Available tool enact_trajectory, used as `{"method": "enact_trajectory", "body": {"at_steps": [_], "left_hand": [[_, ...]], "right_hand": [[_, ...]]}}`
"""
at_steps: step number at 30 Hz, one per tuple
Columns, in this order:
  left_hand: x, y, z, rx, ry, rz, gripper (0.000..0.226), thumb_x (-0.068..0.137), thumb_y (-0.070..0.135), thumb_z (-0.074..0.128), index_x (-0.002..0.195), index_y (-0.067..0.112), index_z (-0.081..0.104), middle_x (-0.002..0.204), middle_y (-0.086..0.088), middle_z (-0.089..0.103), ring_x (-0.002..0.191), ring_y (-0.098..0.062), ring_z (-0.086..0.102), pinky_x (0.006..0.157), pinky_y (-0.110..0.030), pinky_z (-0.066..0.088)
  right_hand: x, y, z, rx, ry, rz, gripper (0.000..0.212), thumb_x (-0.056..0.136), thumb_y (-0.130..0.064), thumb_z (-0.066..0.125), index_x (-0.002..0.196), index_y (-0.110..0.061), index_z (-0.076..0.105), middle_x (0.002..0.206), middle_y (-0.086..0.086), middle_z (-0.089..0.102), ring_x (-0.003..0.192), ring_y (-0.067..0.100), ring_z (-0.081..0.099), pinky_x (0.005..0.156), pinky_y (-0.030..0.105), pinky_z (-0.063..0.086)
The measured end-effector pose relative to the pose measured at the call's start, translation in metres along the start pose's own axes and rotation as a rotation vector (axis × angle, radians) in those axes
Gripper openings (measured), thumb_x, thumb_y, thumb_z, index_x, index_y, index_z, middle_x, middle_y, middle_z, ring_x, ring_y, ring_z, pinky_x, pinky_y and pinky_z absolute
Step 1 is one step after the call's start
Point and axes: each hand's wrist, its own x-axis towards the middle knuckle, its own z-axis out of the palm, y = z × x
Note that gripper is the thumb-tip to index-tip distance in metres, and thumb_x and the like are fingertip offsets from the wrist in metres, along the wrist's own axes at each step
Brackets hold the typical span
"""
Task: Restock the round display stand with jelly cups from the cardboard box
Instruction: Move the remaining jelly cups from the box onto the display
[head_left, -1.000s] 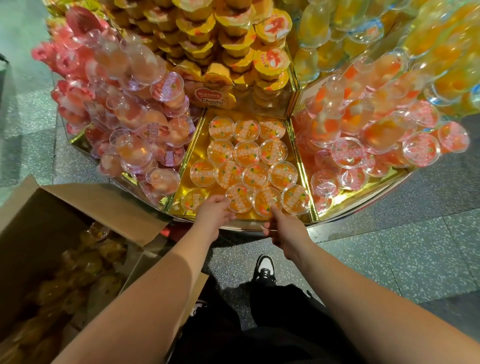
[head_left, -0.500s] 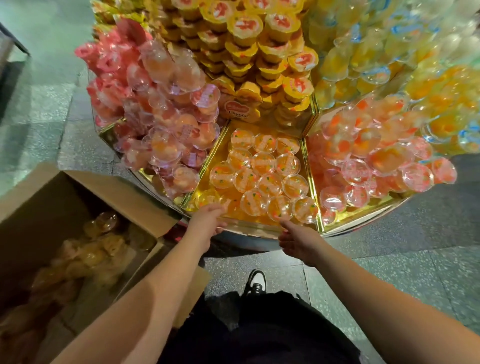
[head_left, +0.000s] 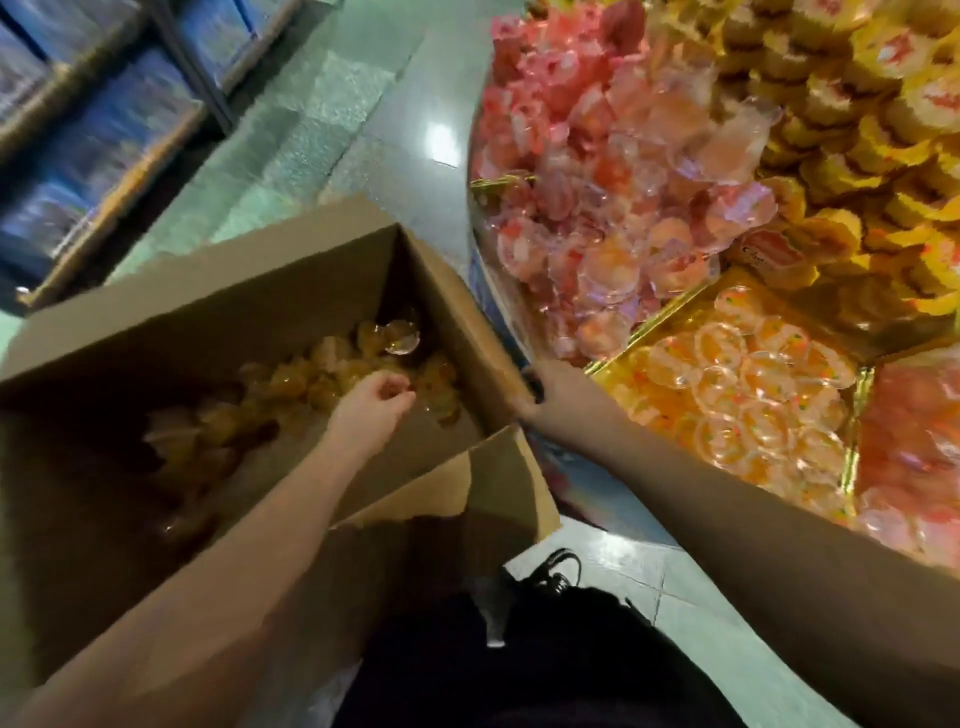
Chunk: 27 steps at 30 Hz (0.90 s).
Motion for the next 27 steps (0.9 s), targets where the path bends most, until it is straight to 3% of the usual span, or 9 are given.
{"method": "enact_trajectory", "body": {"at_steps": [4,7,11,14,18,24,27], "left_hand": [[-0.005,-0.060,-0.078,0.052,0.146,-0.083,0.029,0.098,0.030,0.059,0.127,0.027,0.057,0.122,0.003,0.058,0.104,-0.012,0.058,0.087,-0.032,0.053],[-0.011,-0.110,-0.124,0.064,0.222,-0.148,0.034,0.098,0.026,0.059,0.132,0.021,0.055,0.125,0.000,0.057,0.115,-0.019,0.057,0.096,-0.041,0.051],[-0.015,-0.186,-0.167,0.054,0.248,-0.334,0.033,0.097,0.030,0.060,0.129,0.024,0.056,0.112,0.002,0.061,0.097,-0.017,0.063,0.078,-0.039,0.059],[-0.009,-0.238,-0.179,0.113,0.187,-0.483,0.040,0.095,0.031,0.062,0.134,0.024,0.054,0.120,-0.003,0.062,0.093,-0.017,0.064,0.070,-0.033,0.058],[0.006,-0.283,-0.175,0.211,0.053,-0.615,0.048,0.095,0.024,0.061,0.140,0.017,0.048,0.128,-0.009,0.057,0.098,-0.022,0.063,0.081,-0.039,0.058],[0.027,-0.334,-0.160,0.344,-0.084,-0.766,0.053,0.091,0.025,0.065,0.138,0.014,0.044,0.137,-0.013,0.042,0.086,-0.022,0.051,0.067,-0.032,0.047],[0.036,-0.349,-0.157,0.408,-0.139,-0.768,0.042,0.095,0.028,0.058,0.133,0.013,0.049,0.136,-0.014,0.047,0.107,-0.030,0.055,0.084,-0.037,0.049]], "right_hand": [[0.048,-0.095,0.021,-0.150,-0.072,-0.210,0.052,0.097,-0.045,0.053,0.141,-0.018,0.049,0.139,0.004,0.051,0.126,0.024,0.051,0.104,0.038,0.045],[0.076,-0.148,0.057,-0.236,-0.103,-0.313,0.045,0.097,-0.039,0.052,0.137,-0.019,0.052,0.141,0.004,0.051,0.127,0.026,0.050,0.104,0.040,0.044],[0.113,-0.190,0.127,-0.393,-0.220,-0.365,0.053,0.094,-0.041,0.059,0.142,-0.021,0.047,0.139,0.005,0.051,0.125,0.026,0.051,0.100,0.041,0.050],[0.132,-0.209,0.176,-0.468,-0.304,-0.363,0.057,0.093,-0.037,0.062,0.145,-0.022,0.043,0.142,0.005,0.050,0.124,0.027,0.052,0.097,0.040,0.051],[0.153,-0.228,0.237,-0.550,-0.457,-0.365,0.059,0.094,-0.035,0.063,0.147,-0.023,0.041,0.143,0.006,0.050,0.125,0.026,0.052,0.097,0.039,0.049],[0.165,-0.266,0.324,-0.477,-0.618,-0.302,0.053,0.092,-0.030,0.064,0.143,-0.027,0.047,0.139,0.004,0.054,0.120,0.024,0.056,0.096,0.040,0.052],[0.169,-0.287,0.354,-0.423,-0.739,-0.274,0.063,0.095,-0.042,0.061,0.150,-0.024,0.037,0.146,0.007,0.050,0.128,0.027,0.051,0.100,0.040,0.046]]}}
